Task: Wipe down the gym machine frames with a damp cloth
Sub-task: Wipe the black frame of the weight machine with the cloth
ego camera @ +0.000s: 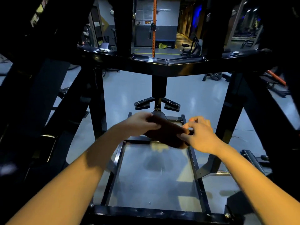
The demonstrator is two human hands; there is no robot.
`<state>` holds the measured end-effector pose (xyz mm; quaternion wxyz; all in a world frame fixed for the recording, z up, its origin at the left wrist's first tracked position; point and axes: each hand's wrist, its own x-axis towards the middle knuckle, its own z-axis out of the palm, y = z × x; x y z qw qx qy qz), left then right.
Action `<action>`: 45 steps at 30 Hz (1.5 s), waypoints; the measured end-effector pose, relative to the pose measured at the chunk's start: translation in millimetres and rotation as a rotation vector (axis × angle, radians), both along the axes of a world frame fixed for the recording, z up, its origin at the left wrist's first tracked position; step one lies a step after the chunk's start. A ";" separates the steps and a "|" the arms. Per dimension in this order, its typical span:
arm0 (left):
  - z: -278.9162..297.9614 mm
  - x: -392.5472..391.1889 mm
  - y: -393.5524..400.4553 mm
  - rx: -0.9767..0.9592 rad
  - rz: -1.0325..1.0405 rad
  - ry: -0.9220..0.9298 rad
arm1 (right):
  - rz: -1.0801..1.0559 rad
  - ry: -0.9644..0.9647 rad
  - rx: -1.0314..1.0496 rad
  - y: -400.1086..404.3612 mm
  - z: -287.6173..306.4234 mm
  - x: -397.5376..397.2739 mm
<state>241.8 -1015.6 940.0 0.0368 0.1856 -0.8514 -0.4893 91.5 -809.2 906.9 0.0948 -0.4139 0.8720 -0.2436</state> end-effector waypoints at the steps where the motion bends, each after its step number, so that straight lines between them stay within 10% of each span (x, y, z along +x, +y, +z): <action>1: 7.4 -1.1 1.2 0.076 -0.019 0.034 | 0.046 -0.002 0.048 -0.8 7.6 -4.8; 5: 27.4 -12.0 11.5 0.061 -0.071 0.083 | 0.250 -0.479 -0.208 -10.0 31.7 1.7; 14: 27.8 -28.9 33.8 -0.251 0.494 0.106 | -0.023 -0.102 -0.589 -41.9 24.5 -8.0; 20: 27.8 -41.5 49.9 0.562 0.312 0.255 | 0.142 -0.055 -0.672 -48.3 26.4 0.9; 25: 29.1 -40.9 54.5 0.762 0.375 0.347 | 0.212 -0.087 -0.646 -52.1 27.3 -7.6; 29: 28.6 -46.1 45.8 0.775 0.520 0.444 | 0.198 -0.513 -0.575 -61.5 31.2 -6.4; 40: 65.4 -57.0 -4.5 0.406 0.413 0.368 | 0.225 -0.546 -0.593 -95.3 71.7 -12.1; 45: 75.6 -70.2 -65.5 -0.641 0.922 0.396 | -0.092 -0.067 -0.721 -100.2 98.0 -48.2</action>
